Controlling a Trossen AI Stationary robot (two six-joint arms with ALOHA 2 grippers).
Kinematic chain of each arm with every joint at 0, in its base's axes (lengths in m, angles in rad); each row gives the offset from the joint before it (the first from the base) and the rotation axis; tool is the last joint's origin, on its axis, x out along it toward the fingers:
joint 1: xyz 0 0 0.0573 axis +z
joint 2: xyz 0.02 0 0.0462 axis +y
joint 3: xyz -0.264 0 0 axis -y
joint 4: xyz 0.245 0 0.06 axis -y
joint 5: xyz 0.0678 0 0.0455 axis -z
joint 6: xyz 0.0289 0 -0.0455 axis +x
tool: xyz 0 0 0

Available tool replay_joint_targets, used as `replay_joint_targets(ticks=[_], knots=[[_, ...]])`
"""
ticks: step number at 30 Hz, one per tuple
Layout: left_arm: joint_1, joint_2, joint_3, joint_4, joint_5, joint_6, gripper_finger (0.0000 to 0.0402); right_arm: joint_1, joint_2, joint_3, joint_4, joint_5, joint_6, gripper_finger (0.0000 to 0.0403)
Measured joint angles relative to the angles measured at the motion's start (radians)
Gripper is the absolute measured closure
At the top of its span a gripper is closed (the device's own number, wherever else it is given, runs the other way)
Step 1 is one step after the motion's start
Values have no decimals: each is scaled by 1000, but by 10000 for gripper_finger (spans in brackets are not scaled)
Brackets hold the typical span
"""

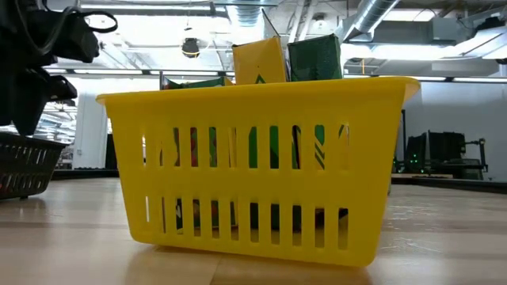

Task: Pick & Place Office Desk Supplies
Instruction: Put the black bin on the shelf

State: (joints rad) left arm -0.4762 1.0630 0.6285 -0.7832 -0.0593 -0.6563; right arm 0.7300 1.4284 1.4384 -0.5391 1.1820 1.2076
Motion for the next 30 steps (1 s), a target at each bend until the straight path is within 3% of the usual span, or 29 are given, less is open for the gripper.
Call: replay_joint_targets(ticks=[4, 17, 30], knots=[[7, 0, -11, -37, -41, -8, 236, 0, 0, 0, -1, 0, -3, 260], [19, 0, -96, 82, 15, -11, 244, 0, 0, 0, -7, 0, 0, 260], [19, 0, -159, 166, 23, -70, 317, 1, 0, 0, -7, 0, -2, 260]])
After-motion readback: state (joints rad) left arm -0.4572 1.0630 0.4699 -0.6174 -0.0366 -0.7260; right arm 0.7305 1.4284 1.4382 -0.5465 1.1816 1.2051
